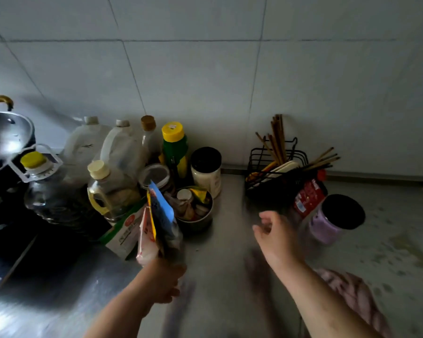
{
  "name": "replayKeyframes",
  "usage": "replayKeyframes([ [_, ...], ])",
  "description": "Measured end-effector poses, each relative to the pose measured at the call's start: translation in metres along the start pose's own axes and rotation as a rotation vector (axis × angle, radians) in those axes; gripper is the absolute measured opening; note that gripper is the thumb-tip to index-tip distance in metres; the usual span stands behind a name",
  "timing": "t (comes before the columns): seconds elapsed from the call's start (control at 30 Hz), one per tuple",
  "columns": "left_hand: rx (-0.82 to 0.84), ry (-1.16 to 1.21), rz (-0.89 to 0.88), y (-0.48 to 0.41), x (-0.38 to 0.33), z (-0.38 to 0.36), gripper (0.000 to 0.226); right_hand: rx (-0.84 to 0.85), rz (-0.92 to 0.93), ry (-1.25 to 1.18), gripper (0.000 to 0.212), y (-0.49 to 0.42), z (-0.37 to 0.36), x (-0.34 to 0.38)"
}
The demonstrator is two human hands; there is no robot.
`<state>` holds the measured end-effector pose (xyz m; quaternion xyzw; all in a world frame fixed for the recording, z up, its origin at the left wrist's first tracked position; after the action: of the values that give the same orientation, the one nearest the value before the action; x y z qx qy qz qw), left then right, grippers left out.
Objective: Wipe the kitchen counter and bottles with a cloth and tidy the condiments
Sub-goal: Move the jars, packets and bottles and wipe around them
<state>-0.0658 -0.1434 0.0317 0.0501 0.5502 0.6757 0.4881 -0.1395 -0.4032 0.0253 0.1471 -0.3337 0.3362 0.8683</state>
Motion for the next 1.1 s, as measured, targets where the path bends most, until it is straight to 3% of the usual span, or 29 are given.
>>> replayKeyframes([
  [0.13, -0.006, -0.049, -0.12, 0.006, -0.03, -0.033, 0.017, -0.328, 0.126, 0.177, 0.047, -0.005, 0.061, -0.018],
  [0.23, 0.038, -0.078, -0.132, 0.009, -0.047, -0.057, 0.022, -0.4, 0.056, 0.31, 0.075, -0.017, 0.093, -0.041],
  [0.4, 0.05, -0.08, -0.157, 0.009, -0.056, -0.077, 0.02, -0.243, -0.203, 0.4, 0.109, -0.052, 0.111, -0.097],
  [0.57, 0.018, -0.085, -0.172, 0.01, -0.053, -0.076, 0.022, -0.173, -0.272, 0.238, 0.101, -0.051, 0.108, -0.103],
  [0.73, -0.04, 0.017, -0.112, 0.006, -0.036, -0.061, 0.021, 0.01, -0.094, 0.268, 0.091, -0.015, 0.069, -0.051],
  [0.9, -0.097, 0.141, -0.101, 0.005, -0.018, -0.044, 0.013, 0.117, 0.196, 0.292, 0.094, -0.004, 0.034, 0.007],
  [1.1, -0.194, 0.197, -0.121, 0.0, 0.004, -0.023, 0.017, 0.362, 0.349, 0.215, 0.1, 0.022, -0.018, 0.052],
])
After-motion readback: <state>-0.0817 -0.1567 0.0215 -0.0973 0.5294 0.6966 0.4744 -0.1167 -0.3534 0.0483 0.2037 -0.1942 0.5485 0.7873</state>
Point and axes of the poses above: each hand's wrist, its own y-axis away from the middle knuckle, its own z-axis out of the back of the hand, x = y × z, the point moved 5 cm from there along -y, towards the middle knuckle, and after that the axes turned 3 degrees about -x, right-handed, at the moved point
